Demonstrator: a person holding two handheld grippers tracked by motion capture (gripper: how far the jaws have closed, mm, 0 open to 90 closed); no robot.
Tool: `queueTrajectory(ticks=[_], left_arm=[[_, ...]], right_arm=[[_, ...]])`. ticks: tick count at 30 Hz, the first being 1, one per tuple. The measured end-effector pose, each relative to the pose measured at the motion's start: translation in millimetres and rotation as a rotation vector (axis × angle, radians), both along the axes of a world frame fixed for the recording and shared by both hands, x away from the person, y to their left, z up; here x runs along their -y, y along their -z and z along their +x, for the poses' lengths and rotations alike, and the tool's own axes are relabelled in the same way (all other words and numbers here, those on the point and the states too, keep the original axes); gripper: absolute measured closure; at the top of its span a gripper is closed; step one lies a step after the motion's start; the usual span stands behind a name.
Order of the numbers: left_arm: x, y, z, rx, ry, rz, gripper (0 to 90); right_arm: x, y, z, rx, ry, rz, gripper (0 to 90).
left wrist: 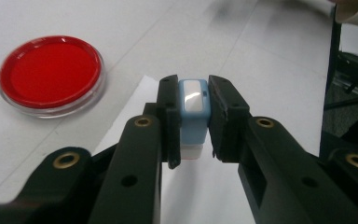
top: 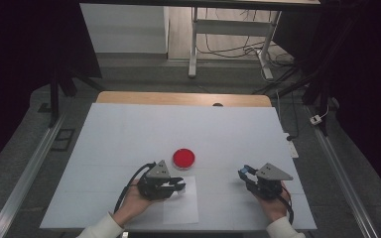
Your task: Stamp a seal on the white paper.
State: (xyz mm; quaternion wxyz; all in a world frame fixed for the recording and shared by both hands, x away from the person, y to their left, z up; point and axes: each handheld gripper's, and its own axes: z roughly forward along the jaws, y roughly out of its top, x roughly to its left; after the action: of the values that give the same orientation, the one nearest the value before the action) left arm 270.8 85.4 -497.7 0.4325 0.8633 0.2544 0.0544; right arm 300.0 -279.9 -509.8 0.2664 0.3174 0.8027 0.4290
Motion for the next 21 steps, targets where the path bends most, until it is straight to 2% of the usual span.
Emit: queueTrajectory(ticks=[10,21], left_arm=[[2.5,8.0,0.1,-0.01,0.003,0.012,74.6],[4.6,11.0,-0.9,-0.005,0.004,0.026,74.6]], right_arm=[[-0.3,0.2,0.0,-0.001,-0.001,0.0,64.6],[-0.2,0.2,-0.1,-0.001,-0.002,0.001,64.6]])
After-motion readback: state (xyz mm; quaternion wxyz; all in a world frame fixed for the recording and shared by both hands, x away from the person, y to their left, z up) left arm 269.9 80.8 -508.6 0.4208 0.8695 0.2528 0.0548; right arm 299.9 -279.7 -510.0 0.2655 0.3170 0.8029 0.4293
